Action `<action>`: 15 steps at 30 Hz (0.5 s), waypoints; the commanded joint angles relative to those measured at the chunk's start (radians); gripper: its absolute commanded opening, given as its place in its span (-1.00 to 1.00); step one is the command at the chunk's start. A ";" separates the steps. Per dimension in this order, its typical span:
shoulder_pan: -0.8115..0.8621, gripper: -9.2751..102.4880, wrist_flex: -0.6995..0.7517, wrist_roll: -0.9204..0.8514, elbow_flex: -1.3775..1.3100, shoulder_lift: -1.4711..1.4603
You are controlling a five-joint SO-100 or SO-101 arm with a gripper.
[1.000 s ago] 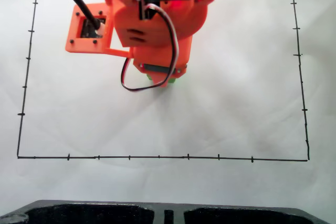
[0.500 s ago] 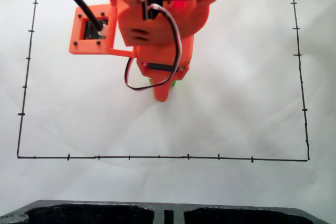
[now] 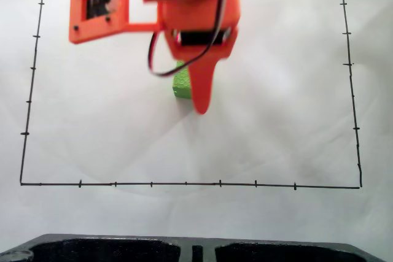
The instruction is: Grasp the colored block, Place it on the black dot, and then return the arm to the default position.
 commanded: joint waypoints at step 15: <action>0.032 -0.52 0.048 -0.224 0.149 0.649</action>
